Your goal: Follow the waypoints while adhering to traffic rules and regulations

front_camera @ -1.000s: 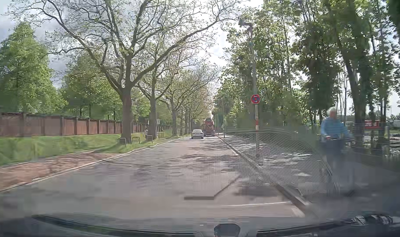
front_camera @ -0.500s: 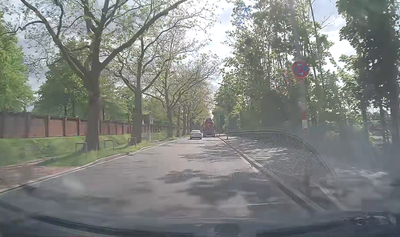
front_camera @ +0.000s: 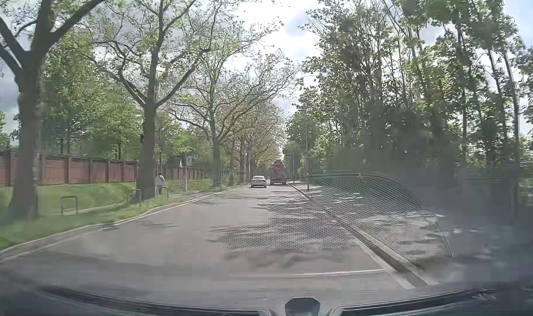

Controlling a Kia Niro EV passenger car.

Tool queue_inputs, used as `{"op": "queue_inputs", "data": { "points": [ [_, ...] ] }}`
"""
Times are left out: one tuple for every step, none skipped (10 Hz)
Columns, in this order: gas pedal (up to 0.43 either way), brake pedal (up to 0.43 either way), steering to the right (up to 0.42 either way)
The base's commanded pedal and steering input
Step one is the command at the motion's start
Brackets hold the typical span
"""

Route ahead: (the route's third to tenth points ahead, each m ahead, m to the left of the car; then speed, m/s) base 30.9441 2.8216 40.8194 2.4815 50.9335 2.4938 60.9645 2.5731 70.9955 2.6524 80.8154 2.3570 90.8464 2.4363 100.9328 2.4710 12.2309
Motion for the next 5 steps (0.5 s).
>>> {"op": "queue_inputs", "data": {
  "points": [
    [0.079, 0.000, 0.003],
    [0.079, 0.000, 0.003],
    [0.079, 0.000, 0.003],
    [0.079, 0.000, 0.003],
    [0.079, 0.000, 0.003]
  ]
}}
